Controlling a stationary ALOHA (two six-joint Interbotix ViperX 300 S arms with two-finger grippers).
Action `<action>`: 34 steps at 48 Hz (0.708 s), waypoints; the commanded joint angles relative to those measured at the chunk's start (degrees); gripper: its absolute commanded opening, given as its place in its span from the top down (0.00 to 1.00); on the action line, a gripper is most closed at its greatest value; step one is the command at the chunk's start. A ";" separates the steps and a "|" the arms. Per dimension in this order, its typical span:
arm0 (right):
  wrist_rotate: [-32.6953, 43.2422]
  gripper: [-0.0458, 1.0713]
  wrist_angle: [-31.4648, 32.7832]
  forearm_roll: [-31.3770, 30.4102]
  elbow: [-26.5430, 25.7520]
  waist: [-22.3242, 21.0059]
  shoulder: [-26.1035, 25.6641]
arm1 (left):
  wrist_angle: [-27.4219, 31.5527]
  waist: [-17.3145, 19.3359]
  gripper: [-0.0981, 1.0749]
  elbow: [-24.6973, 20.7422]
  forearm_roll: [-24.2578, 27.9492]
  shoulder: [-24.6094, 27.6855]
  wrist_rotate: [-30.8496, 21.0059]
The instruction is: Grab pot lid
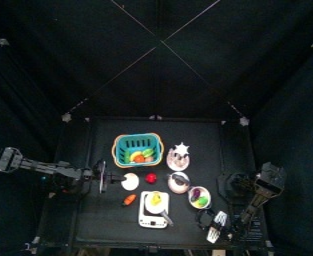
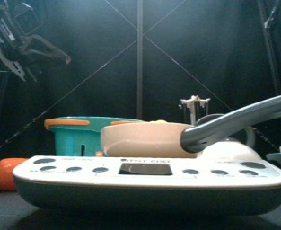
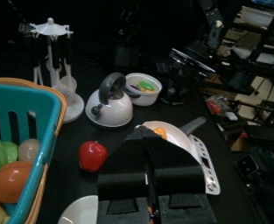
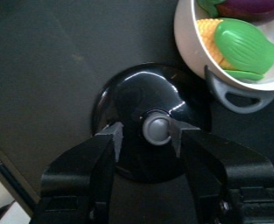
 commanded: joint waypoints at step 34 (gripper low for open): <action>0.53 0.21 -0.88 0.09 1.67 0.44 -1.58 | -0.18 0.44 0.95 -0.44 0.00 -0.35 0.18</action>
